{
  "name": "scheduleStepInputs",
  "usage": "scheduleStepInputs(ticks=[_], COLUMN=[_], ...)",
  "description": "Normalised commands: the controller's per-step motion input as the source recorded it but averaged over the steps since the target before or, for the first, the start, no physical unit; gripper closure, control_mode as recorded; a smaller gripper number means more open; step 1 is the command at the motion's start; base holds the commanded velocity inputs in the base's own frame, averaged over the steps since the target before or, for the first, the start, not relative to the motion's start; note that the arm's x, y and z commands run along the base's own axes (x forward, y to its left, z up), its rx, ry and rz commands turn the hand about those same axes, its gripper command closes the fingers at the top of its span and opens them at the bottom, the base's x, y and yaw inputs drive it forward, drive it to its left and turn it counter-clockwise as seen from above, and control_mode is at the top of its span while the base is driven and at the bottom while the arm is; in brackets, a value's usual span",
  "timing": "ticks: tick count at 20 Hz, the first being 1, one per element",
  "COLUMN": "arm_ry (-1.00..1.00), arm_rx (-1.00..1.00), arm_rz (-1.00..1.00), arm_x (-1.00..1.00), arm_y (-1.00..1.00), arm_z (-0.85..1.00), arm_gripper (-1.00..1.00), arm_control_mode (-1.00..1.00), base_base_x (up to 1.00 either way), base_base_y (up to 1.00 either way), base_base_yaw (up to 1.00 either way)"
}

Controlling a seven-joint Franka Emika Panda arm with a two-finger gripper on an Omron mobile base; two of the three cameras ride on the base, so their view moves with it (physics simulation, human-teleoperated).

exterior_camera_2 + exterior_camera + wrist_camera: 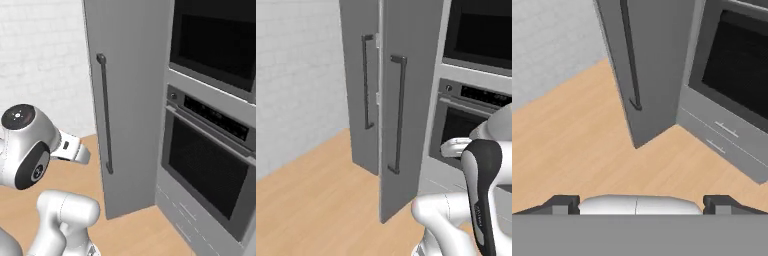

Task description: Place one potato and one chicken drumstick in each tupperware on the nearby counter, to pack two identical lunches.

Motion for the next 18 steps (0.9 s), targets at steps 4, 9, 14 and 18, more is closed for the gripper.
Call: scheduleStepInputs(ticks=[4,9,14,18], arm_ry=[0.0,0.0,0.0,0.0], arm_rx=[0.0,0.0,0.0,0.0], arm_rz=[0.0,0.0,0.0,0.0], arm_x=[0.0,0.0,0.0,0.0], arm_y=[0.0,0.0,0.0,0.0], arm_z=[0.0,0.0,0.0,0.0], arm_gripper=[-1.0,-1.0,-1.0,-1.0], arm_control_mode=[1.0,1.0,1.0,1.0], base_base_x=[0.08,0.72,1.0,1.0], base_base_y=[0.95,1.0,1.0,0.86], base_base_yaw=[0.7,0.4,-0.01,-0.27])
